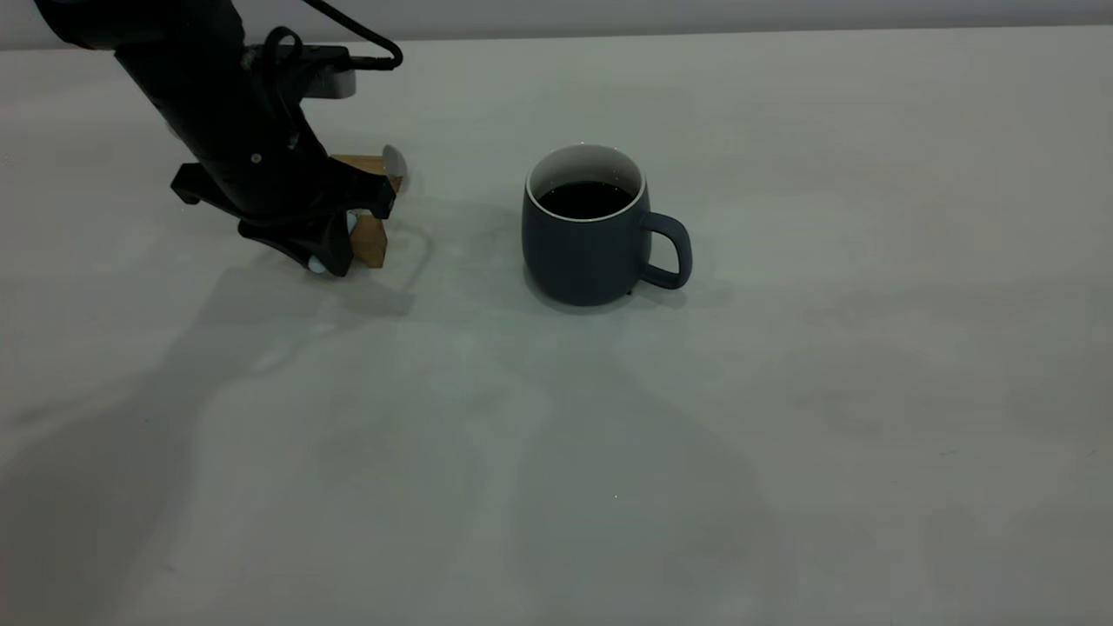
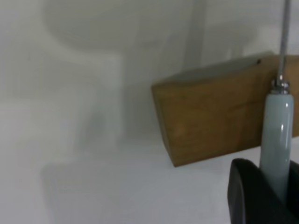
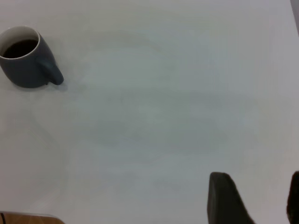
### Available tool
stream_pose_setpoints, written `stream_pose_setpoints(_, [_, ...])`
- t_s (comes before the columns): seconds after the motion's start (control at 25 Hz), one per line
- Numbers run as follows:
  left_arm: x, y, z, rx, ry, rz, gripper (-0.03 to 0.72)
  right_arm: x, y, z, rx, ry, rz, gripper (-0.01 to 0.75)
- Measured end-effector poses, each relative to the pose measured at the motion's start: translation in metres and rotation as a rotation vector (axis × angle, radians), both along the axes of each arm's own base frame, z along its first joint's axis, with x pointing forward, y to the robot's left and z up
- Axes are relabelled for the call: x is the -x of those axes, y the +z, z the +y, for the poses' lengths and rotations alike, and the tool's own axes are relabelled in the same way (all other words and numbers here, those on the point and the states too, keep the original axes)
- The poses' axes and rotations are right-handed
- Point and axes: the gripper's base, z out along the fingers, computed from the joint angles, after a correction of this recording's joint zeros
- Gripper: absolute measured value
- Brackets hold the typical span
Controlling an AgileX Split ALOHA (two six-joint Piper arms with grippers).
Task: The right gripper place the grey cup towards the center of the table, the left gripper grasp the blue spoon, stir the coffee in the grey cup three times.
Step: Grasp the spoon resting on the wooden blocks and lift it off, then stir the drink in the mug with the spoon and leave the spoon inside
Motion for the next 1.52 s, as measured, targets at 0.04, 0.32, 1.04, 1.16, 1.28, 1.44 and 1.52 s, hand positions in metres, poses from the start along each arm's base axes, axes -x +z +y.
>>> stream_pose_setpoints(0.04, [0.0, 0.0, 0.0, 0.0, 0.0, 0.004, 0.138, 0.0, 0.0, 0.0, 0.0, 0.0, 0.0, 0.357])
stream_pose_setpoints(0.32, [-0.005, 0.063, -0.004, 0.023, -0.023, 0.021, 0.138, 0.0, 0.0, 0.0, 0.0, 0.0, 0.0, 0.357])
stream_pose_setpoints(1.04, [-0.006, 0.204, -0.041, 0.379, 1.016, 0.613, 0.138, 0.0, 0.0, 0.0, -0.002, 0.001, 0.0, 0.357])
stream_pose_setpoints(1.16, [-0.006, 0.211, -0.053, 0.51, 1.091, 0.733, 0.138, 0.0, 0.0, 0.0, -0.002, 0.001, 0.0, 0.357])
stream_pose_setpoints(1.28, [-0.008, 0.216, -0.063, 0.621, 1.115, 0.843, 0.138, 0.0, 0.0, 0.0, -0.002, 0.001, 0.0, 0.357])
stream_pose_setpoints(1.44, [-0.014, 0.209, -0.072, 0.723, 1.149, 0.965, 0.138, 0.0, 0.0, 0.0, -0.002, 0.001, 0.0, 0.357])
stream_pose_setpoints(1.52, [-0.019, 0.197, -0.077, 0.754, 1.176, 1.028, 0.138, 0.0, 0.0, 0.0, -0.002, 0.001, 0.0, 0.357])
